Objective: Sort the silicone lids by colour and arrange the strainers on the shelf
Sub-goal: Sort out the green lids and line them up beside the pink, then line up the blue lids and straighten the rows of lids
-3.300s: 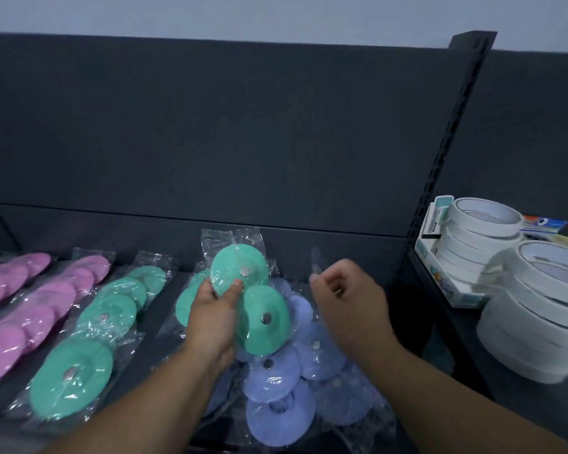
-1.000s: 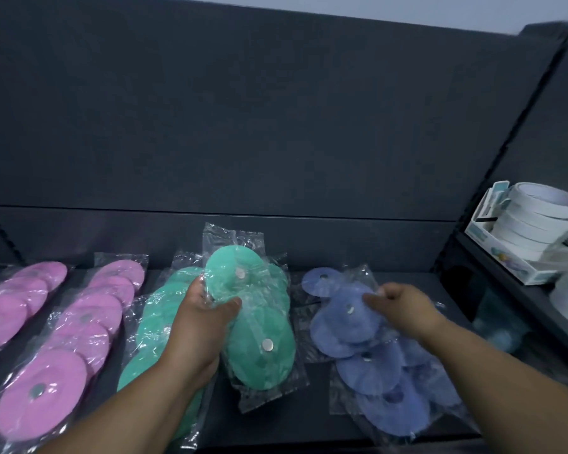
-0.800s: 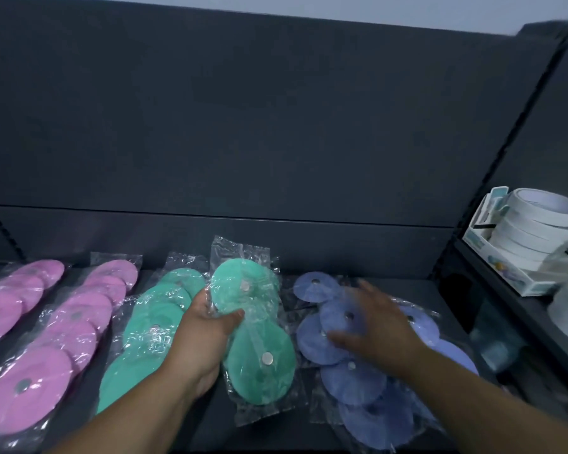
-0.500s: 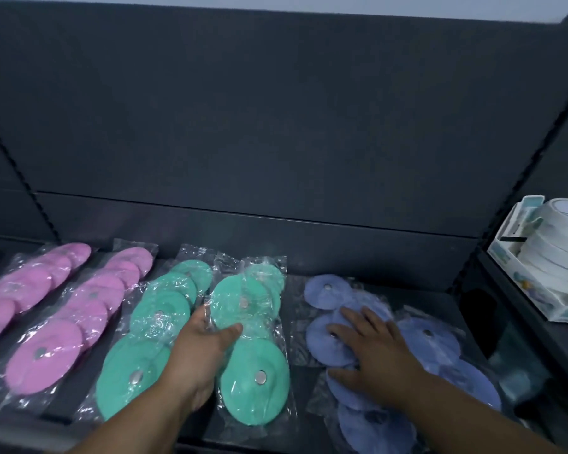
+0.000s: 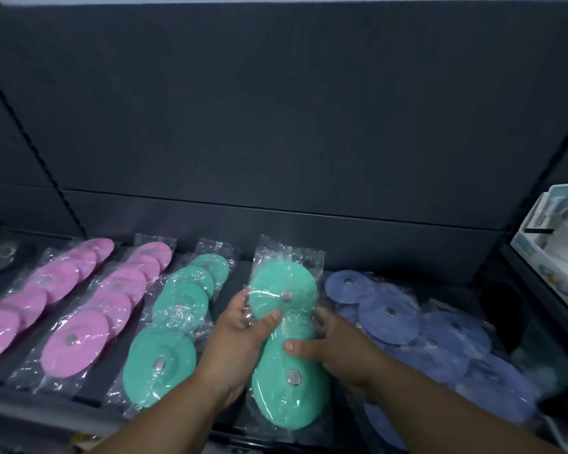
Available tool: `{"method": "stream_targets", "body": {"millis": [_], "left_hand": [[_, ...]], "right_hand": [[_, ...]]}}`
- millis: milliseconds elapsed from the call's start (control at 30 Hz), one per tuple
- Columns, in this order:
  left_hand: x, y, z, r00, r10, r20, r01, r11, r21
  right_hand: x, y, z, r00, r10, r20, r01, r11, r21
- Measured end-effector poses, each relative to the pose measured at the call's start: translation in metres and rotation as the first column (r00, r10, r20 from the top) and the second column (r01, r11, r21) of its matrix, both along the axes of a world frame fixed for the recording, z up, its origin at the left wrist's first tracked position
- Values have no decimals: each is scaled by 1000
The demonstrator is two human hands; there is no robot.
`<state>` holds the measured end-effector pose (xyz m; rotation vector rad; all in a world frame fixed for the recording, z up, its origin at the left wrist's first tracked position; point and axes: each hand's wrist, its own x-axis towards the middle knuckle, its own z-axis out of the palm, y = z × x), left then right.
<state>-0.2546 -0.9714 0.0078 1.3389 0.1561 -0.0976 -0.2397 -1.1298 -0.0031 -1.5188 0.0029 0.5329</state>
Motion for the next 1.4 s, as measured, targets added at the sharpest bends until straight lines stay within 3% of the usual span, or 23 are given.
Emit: {"method": "stream_targets", "body": {"millis": [133, 267, 333, 400, 467, 567, 667, 867, 967, 1133, 1300, 1400], "left_hand": [[-2, 14, -28, 992, 108, -62, -87, 958, 274], [4, 28, -31, 997, 24, -74, 9, 905, 425], [10, 35, -29, 999, -12, -53, 41, 820, 572], [11, 41, -30, 998, -62, -2, 45, 706, 706], [5, 45, -36, 985, -170, 29, 86, 630, 772], [-9, 49, -50, 944, -328, -33, 219, 548, 807], [-10, 52, -56, 917, -398, 5, 204, 483, 852], [5, 60, -42, 878, -436, 198, 114, 592, 798], [4, 65, -44, 865, -460, 199, 122, 578, 807], [5, 68, -47, 859, -497, 127, 156, 489, 858], [3, 73, -49, 862, -502, 64, 168, 403, 900], [-1, 74, -52, 848, -530, -11, 220, 332, 917]], "right_hand": [[-5, 13, -18, 979, -177, -99, 171, 983, -60], [-6, 32, -24, 961, -238, -143, 226, 969, -95], [-7, 37, -20, 975, -221, 10, 214, 930, -298], [-8, 36, -20, 969, -101, 227, 223, 751, -621], [-13, 33, -20, 947, -37, 319, 268, 639, -721], [-22, 32, -25, 968, -69, 240, 224, 665, -712], [-26, 36, -35, 970, -139, 198, 236, 722, -650], [-28, 49, -43, 914, -308, 263, 400, 792, -462], [-30, 50, -47, 893, -359, 271, 446, 785, -430], [-30, 49, -45, 887, -327, 326, 456, 735, -502], [-27, 49, -41, 927, -188, 324, 353, 726, -590], [-25, 52, -40, 925, -214, 312, 363, 740, -566]]}}
